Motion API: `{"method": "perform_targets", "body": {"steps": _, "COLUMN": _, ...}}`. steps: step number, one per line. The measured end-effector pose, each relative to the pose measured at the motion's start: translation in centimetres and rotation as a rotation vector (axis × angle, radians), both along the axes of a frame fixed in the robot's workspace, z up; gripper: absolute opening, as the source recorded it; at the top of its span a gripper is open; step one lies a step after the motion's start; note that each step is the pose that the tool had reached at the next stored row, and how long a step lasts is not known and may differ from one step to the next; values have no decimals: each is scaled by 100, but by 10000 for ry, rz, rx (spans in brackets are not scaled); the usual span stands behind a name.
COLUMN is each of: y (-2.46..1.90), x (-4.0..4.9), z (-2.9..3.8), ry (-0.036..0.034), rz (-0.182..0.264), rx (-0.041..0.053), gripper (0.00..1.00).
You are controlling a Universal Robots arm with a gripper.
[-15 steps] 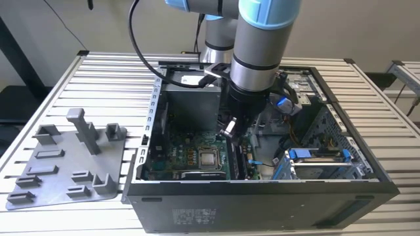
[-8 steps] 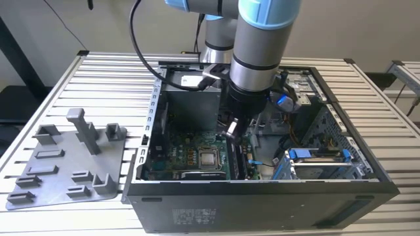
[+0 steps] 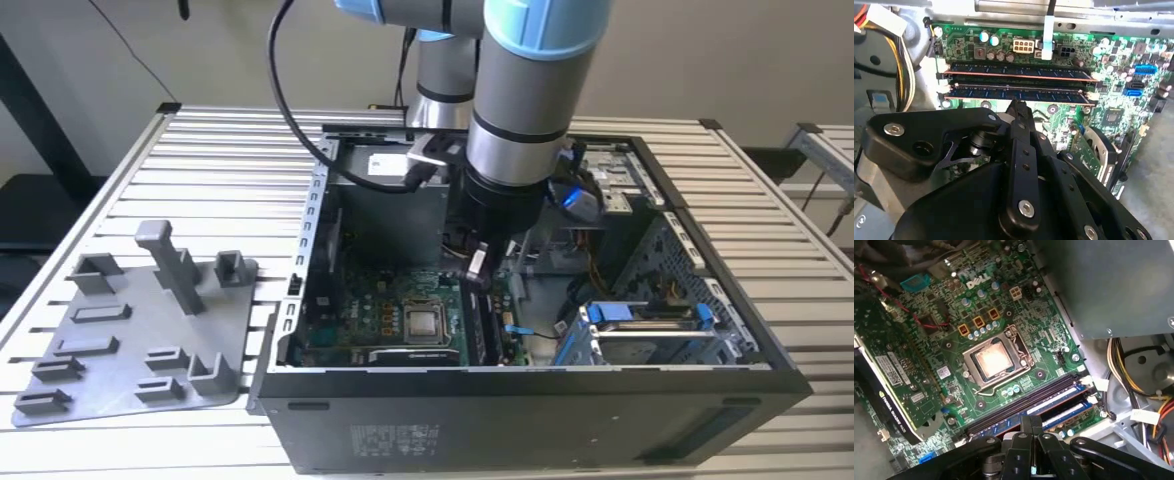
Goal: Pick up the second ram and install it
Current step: 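Press down the second ram until it locks into place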
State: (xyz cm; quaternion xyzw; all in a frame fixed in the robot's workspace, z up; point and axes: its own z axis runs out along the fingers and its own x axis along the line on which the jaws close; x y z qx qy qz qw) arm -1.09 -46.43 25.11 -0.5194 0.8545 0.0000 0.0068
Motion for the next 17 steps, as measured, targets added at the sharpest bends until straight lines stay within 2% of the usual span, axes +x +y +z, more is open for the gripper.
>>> {"method": "perform_targets", "body": {"steps": 12, "y": 0, "x": -5, "z": -1, "ry": -3, "rz": 1885, "rx": -1, "gripper": 11}}
{"method": "perform_targets", "body": {"steps": 17, "y": 0, "x": -6, "z": -2, "ry": -42, "rz": 2621, "rx": -5, "gripper": 11}}
